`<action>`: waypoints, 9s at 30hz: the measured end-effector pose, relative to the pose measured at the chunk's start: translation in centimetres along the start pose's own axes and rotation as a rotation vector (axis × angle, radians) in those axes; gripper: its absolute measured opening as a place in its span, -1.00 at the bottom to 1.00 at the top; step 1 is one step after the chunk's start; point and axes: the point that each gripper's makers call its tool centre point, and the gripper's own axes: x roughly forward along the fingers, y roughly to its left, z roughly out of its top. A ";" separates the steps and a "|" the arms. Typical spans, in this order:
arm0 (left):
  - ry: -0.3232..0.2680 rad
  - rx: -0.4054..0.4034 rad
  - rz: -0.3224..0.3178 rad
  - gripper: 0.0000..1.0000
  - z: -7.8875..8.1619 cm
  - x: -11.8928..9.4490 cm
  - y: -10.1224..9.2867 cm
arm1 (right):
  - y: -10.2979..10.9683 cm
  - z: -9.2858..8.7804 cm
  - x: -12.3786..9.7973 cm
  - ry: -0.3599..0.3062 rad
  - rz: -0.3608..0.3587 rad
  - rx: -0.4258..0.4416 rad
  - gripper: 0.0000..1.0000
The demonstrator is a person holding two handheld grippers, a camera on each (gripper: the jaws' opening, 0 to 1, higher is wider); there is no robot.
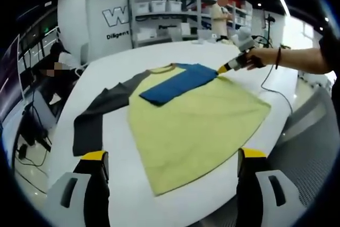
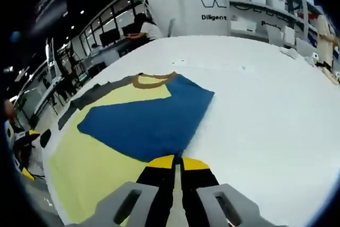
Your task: Fold the garment on the visible template until the final outline fits inside the template.
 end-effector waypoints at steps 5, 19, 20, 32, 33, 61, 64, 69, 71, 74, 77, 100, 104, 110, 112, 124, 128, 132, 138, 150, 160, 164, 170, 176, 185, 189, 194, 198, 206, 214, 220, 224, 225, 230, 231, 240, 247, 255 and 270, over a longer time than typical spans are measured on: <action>0.004 0.002 0.000 0.92 0.0 0.0 0.0 | 1.0 -0.7 -1.2 -0.009 -0.010 -0.006 -1.00; 0.000 0.008 -0.004 0.91 0.1 0.0 0.0 | 0.1 -2.2 -2.1 0.046 -0.046 -0.067 -1.00; -0.002 0.007 -0.005 0.91 0.2 0.0 0.0 | 0.2 -2.1 -2.2 0.041 -0.042 -0.071 -1.00; -0.011 0.007 0.000 0.91 0.3 0.0 0.0 | 0.4 -0.7 -1.5 0.017 0.000 -0.019 -0.83; -0.011 0.007 0.001 0.91 0.3 0.0 0.1 | 0.5 -0.8 -1.4 0.022 0.007 -0.005 -0.82; -0.016 -0.002 0.010 0.91 0.4 0.0 0.2 | -2.5 -0.2 1.2 0.067 -0.008 -0.037 -1.00; -0.014 -0.003 0.012 0.91 0.3 0.0 0.2 | -3.0 -0.3 0.9 0.076 -0.027 -0.063 -1.00; -0.014 -0.003 0.012 0.91 0.3 0.0 0.2 | -4.1 -0.4 0.6 0.086 -0.045 -0.073 -1.00; -0.012 -0.002 0.011 0.91 0.2 -0.1 0.2 | -4.5 -0.5 0.2 0.089 -0.057 -0.080 -1.00; -0.011 -0.001 0.012 0.91 0.2 -0.1 0.2 | -5.2 -0.6 -0.1 0.091 -0.075 -0.085 -1.00; -0.011 0.000 0.012 0.91 0.2 -0.1 0.2 | -6.1 -0.7 -0.6 0.098 -0.094 -0.095 -1.00; -0.004 0.002 0.012 0.90 0.1 -0.1 0.3 | -14.3 -0.9 -4.4 0.153 -0.277 -0.149 -1.00; -0.002 0.001 0.012 0.89 0.0 -0.1 0.3 | -15.3 -1.1 -4.5 0.157 -0.290 -0.138 -1.00; 0.000 -0.001 0.017 0.89 0.0 -0.1 0.4 | -15.4 -1.1 -4.7 0.152 -0.290 -0.135 -1.00; 0.004 0.000 0.017 0.89 -0.1 -0.1 0.4 | -15.3 -1.1 -4.8 0.144 -0.289 -0.125 -1.00; 0.007 -0.004 0.020 0.87 0.0 0.1 0.5 | -11.7 0.9 -7.6 -0.020 -0.190 -0.036 -0.52; 0.008 0.019 0.031 0.86 0.4 0.2 0.6 | -9.7 0.7 -9.0 -0.053 -0.148 -0.053 -0.11; 0.004 0.030 0.048 0.84 0.9 0.5 1.2 | -8.1 0.2 -10.2 -0.063 -0.105 -0.085 0.18; -0.009 0.053 0.075 0.80 2.1 0.9 2.4 | -5.4 -0.5 -12.3 -0.076 -0.018 -0.086 0.58; -0.037 0.065 0.135 0.65 4.5 2.3 6.1 | -0.7 -3.3 -15.6 -0.101 0.077 -0.162 0.90; -0.036 0.079 0.181 0.44 5.9 4.7 9.1 | 0.4 -3.6 -16.1 -0.125 0.082 -0.200 0.98; -0.029 0.096 0.182 0.38 6.0 5.9 10.0 | 0.9 -3.7 -16.1 -0.121 0.092 -0.217 0.98; -0.068 0.094 0.200 0.25 6.8 8.1 11.8 | 1.7 -3.2 -16.0 -0.131 0.121 -0.221 0.98; -0.047 0.146 0.226 0.05 7.2 10.2 13.3 | 1.6 -2.8 -15.9 -0.151 0.114 -0.208 0.94; -0.020 0.091 0.228 -0.12 6.6 13.2 15.2 | 1.3 -3.3 -15.5 -0.124 0.108 -0.214 0.91; -0.003 0.083 0.225 -0.15 6.3 14.5 15.8 | 1.2 -3.3 -15.5 -0.116 0.099 -0.223 0.90; 0.008 0.090 0.207 -0.23 6.1 15.9 16.0 | 1.2 -3.5 -15.6 -0.111 0.094 -0.237 0.88; 0.036 0.090 0.173 -0.26 5.7 17.2 15.8 | 1.2 -4.1 -15.6 -0.105 0.092 -0.229 0.88; 0.034 0.072 0.171 -0.40 6.3 18.3 15.6 | 1.3 -4.5 -15.4 -0.105 0.091 -0.195 0.85; 0.048 0.124 0.134 -1.00 6.2 19.0 14.4 | 1.2 -4.4 -15.3 -0.115 0.086 -0.160 0.80; 0.046 0.073 0.173 -1.00 6.7 18.2 14.6 | 1.9 -4.4 -14.9 -0.110 0.088 -0.175 0.79; 0.009 0.083 0.185 -1.00 8.1 17.2 14.0 | 2.2 -4.3 -14.7 -0.113 0.097 -0.169 0.79; 0.002 0.085 0.185 -1.00 8.4 17.0 13.9 | 2.3 -4.3 -14.7 -0.113 0.097 -0.169 0.78; -0.062 0.046 0.192 -1.00 10.4 15.7 13.3 | 2.6 -4.0 -14.7 -0.118 0.102 -0.177 0.78; -0.074 0.033 0.190 -1.00 10.7 15.5 13.1 | 2.7 -4.0 -14.8 -0.119 0.103 -0.178 0.78; -0.100 -0.009 0.158 -1.00 13.1 15.1 11.1 | 2.6 -3.6 -15.2 -0.128 0.103 -0.182 0.77; -0.144 -0.022 0.138 -1.00 16.2 15.5 9.3 | 2.3 -4.0 -15.8 -0.129 0.096 -0.174 0.77; -0.187 0.028 0.097 -1.00 19.4 16.9 6.2 | 1.9 -4.2 -16.2 -0.129 0.084 -0.164 0.77; -0.233 0.101 0.021 -1.00 23.5 18.9 0.1 | 0.9 -4.9 -17.0 -0.136 0.050 -0.137 0.77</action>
